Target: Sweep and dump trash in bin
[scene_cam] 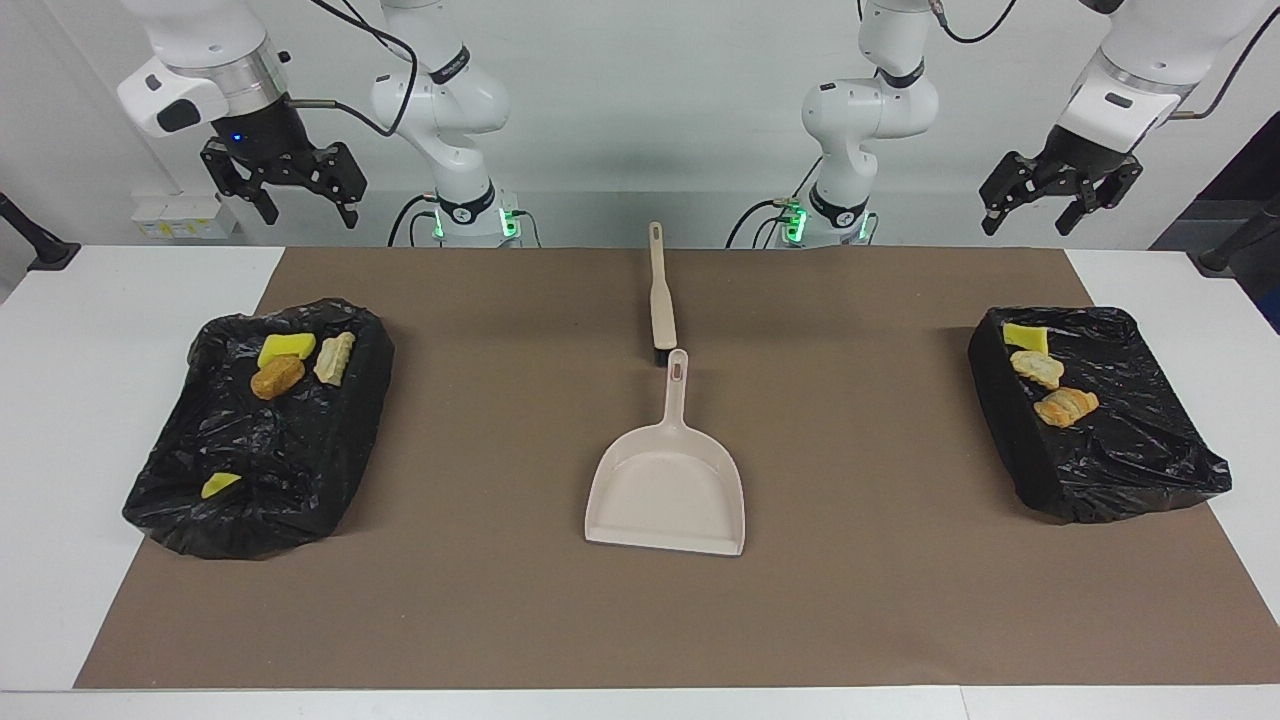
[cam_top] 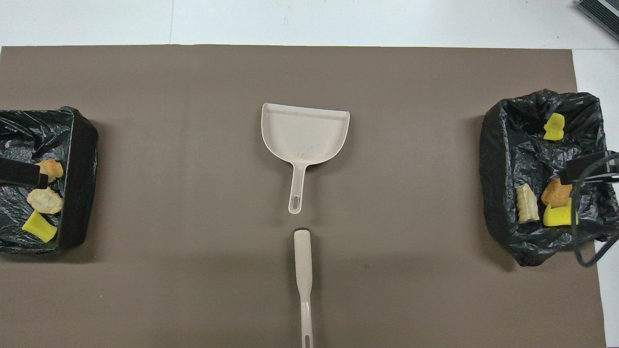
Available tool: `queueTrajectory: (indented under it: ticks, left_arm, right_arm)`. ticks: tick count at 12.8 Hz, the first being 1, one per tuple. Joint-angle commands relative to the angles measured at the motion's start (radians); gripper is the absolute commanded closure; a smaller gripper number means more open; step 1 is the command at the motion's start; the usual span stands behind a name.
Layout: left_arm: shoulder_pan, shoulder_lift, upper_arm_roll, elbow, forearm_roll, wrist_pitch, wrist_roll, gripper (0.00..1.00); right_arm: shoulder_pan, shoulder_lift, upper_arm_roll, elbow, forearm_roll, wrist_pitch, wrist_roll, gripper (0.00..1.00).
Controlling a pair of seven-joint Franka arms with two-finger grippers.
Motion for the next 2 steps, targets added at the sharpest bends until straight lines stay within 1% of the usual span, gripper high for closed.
queueTrajectory:
  ticks: [1, 2]
  left_arm:
    - [0.006, -0.020, -0.004, -0.018, 0.013, 0.011, 0.012, 0.00]
    - [0.006, -0.020, -0.004, -0.020, 0.013, 0.011, 0.011, 0.00]
  right_arm:
    - [-0.005, -0.015, -0.003, -0.010, 0.018, -0.010, -0.020, 0.00]
    - [-0.005, -0.015, -0.003, -0.010, 0.018, -0.011, -0.020, 0.00]
